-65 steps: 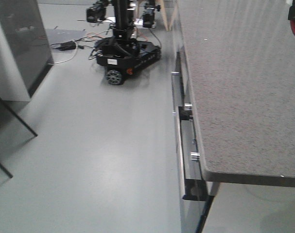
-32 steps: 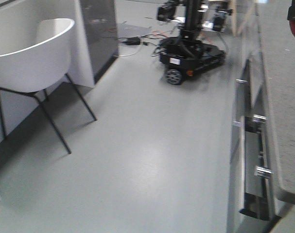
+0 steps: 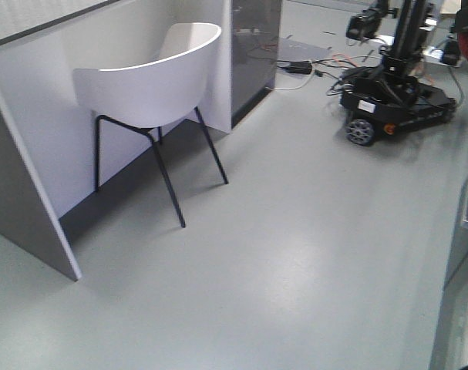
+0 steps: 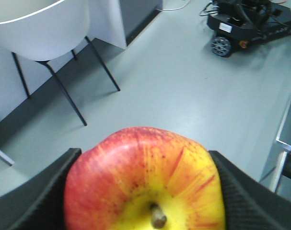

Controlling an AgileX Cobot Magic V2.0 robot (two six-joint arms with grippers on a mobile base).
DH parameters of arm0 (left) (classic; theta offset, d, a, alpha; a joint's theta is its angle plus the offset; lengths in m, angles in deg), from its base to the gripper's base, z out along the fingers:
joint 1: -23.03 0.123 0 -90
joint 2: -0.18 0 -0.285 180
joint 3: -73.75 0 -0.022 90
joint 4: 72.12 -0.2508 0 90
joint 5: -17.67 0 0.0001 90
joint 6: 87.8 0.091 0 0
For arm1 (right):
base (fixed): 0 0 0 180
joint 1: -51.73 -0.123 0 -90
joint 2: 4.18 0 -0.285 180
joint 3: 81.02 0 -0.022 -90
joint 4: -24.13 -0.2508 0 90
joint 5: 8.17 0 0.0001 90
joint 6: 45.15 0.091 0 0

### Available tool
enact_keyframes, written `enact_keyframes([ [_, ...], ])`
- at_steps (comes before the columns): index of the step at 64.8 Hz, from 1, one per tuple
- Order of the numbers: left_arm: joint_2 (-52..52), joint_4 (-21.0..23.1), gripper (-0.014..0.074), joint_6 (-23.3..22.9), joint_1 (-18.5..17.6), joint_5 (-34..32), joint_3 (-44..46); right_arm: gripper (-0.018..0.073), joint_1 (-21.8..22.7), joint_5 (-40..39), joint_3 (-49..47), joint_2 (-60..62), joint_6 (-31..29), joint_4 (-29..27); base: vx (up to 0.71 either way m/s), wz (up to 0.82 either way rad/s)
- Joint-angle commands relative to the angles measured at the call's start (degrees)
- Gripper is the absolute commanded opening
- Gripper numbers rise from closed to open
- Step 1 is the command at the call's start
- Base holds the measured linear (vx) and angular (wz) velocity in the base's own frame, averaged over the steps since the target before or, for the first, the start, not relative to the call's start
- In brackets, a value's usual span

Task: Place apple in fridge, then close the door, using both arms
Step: 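Drive the base away from the counter holding the apple in the right gripper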

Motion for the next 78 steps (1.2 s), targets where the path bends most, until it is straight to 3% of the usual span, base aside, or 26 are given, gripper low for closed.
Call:
enact_keyframes([
  [1,-0.9,0.5,-0.0006,-0.6,-0.3,-4.0,-1.6,0.0102,0.1,-4.2,-1.5,1.7,0.0,0.1,-0.02,0.34],
  [78,-0.9,0.5,-0.0006,-0.6,-0.3,-4.0,-1.6,0.0102,0.1,-4.2,-1.5,1.7,0.0,0.1,-0.01,0.36],
])
